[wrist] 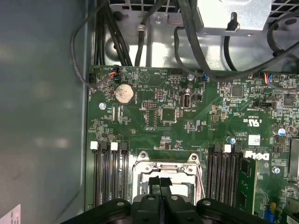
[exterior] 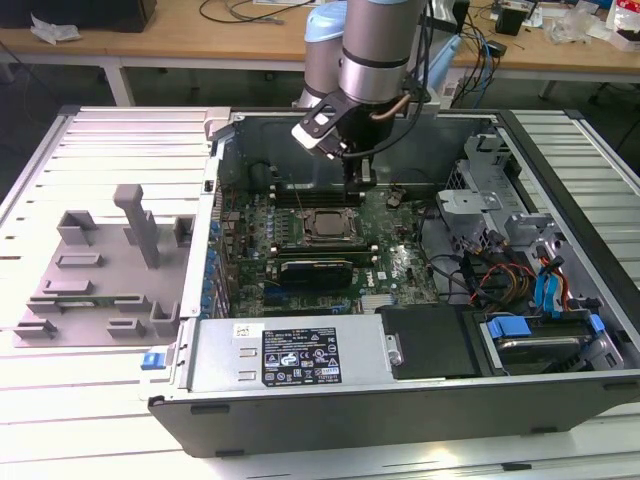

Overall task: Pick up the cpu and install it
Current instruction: 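Close the cpu cover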

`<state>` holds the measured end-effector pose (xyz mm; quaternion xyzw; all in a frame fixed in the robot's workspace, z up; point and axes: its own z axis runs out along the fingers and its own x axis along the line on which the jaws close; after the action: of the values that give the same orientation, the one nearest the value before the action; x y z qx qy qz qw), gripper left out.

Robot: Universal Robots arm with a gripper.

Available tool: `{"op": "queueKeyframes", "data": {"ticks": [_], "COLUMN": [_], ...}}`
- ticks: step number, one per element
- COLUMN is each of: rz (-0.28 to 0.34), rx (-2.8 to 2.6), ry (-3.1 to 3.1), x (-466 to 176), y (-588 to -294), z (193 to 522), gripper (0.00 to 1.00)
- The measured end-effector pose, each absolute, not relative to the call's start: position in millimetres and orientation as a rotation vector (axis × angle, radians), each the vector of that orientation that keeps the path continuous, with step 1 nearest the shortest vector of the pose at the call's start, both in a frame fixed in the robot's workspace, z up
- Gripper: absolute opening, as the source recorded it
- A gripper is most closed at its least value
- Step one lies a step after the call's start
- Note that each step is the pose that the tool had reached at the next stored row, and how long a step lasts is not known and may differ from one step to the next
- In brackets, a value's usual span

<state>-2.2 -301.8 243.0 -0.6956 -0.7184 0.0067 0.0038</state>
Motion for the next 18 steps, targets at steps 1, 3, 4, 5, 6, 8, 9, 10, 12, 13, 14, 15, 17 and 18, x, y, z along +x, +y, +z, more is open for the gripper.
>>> {"op": "queueKeyframes", "data": {"ticks": [1,3,4,5,6,8,9,10,12,13,14,15,17,18], "rz": [0.02,0.021,0.021,0.021,0.02,0.021,0.02,0.02,0.021,0.021,0.021,0.021,0.021,0.021], "rx": [-2.18,-2.18,-2.18,-2.18,-2.18,-2.18,-2.18,-2.18,-2.18,-2.178,-2.169,-2.159,-2.121,-2.105], "ry": [-2.252,-2.252,-2.252,-2.252,-2.252,-2.252,-2.252,-2.252,-2.252,-2.254,-2.263,-2.272,-2.308,-2.323], "x": [-5.3,-11.2,-14.0,-16.0,-19.0,-25.9,-28.2,-29.4,-30.8,-30.9,-30.9,-30.9,-30.9,-30.9], "y": [-301.8,-301.9,-302.3,-302.9,-304.8,-314.6,-317.3,-318.1,-318.4,-318.4,-318.4,-318.4,-318.4,-318.4], "z": [242.4,241.3,240.8,240.4,239.8,238.5,237.8,237.4,237.2,237.2,237.2,237.2,237.2,237.2], "gripper": [0.11,0.11,0.11,0.11,0.11,0.11,0.11,0.11,0.11,0.11,0.11,0.11,0.11,0.11]}}
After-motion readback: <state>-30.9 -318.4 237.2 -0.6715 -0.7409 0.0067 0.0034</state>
